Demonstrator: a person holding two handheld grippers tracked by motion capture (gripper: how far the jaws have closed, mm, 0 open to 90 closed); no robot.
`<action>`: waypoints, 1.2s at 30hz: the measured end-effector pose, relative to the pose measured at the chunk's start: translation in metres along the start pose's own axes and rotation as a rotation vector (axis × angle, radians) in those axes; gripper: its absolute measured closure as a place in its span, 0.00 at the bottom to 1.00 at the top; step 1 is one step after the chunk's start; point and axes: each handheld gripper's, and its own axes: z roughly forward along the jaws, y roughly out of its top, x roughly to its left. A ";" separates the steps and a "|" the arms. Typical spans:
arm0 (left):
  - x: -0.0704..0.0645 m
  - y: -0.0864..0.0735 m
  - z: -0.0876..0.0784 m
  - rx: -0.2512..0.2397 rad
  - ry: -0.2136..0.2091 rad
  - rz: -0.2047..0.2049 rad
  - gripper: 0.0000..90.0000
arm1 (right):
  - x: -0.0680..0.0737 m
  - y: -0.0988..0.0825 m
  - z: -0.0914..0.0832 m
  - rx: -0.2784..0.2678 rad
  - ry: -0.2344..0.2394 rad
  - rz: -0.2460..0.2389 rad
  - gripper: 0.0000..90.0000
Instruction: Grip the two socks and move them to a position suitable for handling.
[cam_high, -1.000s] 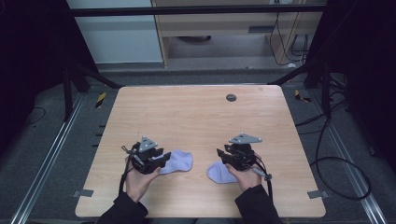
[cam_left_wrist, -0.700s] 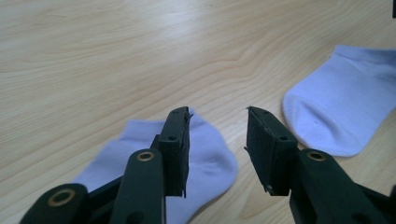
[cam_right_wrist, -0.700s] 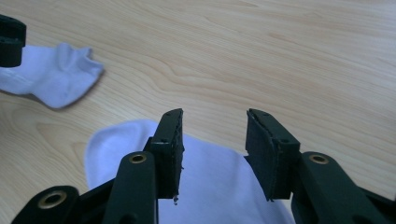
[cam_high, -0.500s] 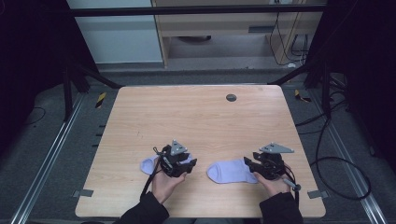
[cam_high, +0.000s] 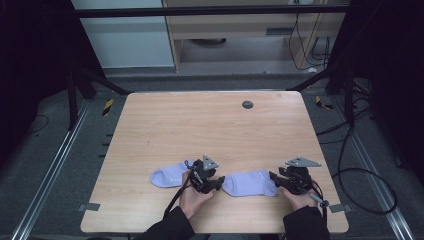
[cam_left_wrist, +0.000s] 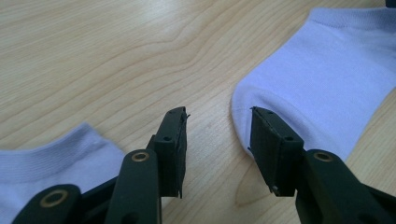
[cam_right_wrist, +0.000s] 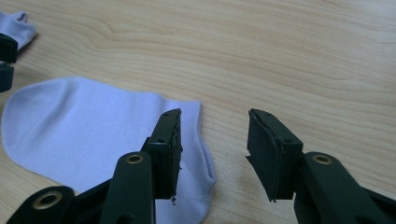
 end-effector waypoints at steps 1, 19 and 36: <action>-0.001 0.000 0.002 0.006 -0.001 0.002 0.62 | 0.000 0.000 0.002 0.004 0.001 -0.009 0.61; -0.010 0.000 0.011 0.050 -0.039 0.013 0.98 | 0.004 -0.003 0.012 0.126 0.048 -0.020 0.96; -0.001 -0.001 -0.029 0.035 -0.058 0.020 0.99 | 0.033 0.011 -0.015 0.052 0.099 -0.056 0.96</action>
